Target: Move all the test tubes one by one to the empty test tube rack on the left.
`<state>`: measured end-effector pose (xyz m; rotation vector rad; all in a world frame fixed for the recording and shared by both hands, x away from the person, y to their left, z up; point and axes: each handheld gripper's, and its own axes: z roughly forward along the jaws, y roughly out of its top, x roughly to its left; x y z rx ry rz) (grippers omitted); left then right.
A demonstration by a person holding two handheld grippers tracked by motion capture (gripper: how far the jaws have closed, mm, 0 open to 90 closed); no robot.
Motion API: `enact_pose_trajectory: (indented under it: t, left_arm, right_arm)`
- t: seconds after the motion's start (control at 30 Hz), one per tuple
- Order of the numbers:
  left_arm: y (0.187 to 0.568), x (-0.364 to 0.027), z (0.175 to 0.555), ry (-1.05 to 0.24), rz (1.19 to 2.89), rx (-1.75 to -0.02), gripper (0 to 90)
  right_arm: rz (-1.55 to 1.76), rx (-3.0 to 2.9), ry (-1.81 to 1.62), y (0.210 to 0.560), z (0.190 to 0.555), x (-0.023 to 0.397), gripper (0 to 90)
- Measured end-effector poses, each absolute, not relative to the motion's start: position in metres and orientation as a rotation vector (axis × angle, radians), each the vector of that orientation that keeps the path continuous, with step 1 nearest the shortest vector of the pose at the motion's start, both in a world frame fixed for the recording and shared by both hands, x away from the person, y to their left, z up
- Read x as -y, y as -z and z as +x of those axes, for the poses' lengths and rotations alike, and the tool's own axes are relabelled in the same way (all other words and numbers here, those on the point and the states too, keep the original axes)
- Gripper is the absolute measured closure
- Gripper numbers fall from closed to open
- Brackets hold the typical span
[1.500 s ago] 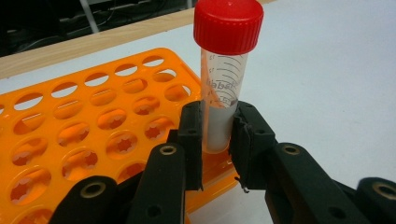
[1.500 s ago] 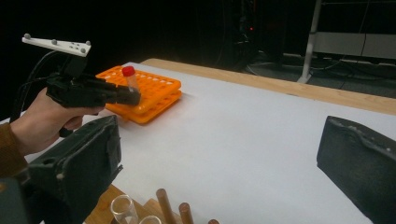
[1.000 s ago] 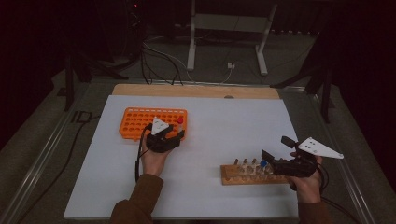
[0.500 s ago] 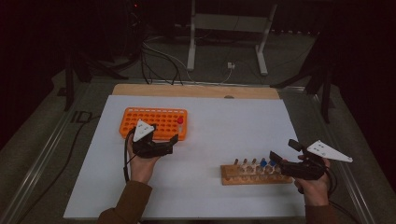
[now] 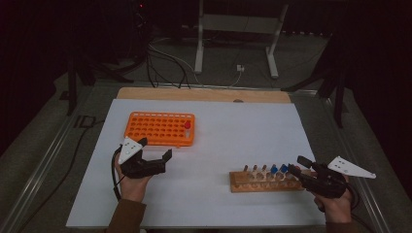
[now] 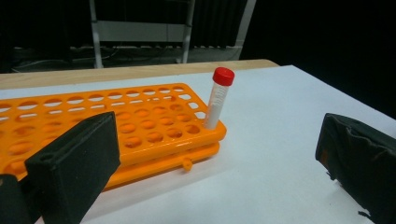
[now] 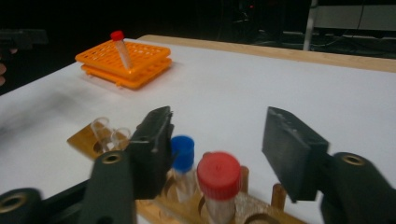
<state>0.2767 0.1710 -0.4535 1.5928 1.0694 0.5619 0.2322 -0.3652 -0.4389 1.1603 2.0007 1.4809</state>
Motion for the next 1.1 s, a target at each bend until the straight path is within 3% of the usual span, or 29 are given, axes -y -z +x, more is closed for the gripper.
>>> enact_pose_trajectory:
  t: [0.63,1.1]
  left_arm:
    - [0.456,-0.175,0.276,-0.562,1.574,-1.094,0.7]
    - [0.458,-0.174,0.276,-0.565,1.584,-1.092,0.7]
  right_arm:
    - [1.152,-2.116,-1.365,0.464,0.233,0.366,73.1]
    - [1.113,-2.062,-1.409,0.435,0.228,0.369,73.8]
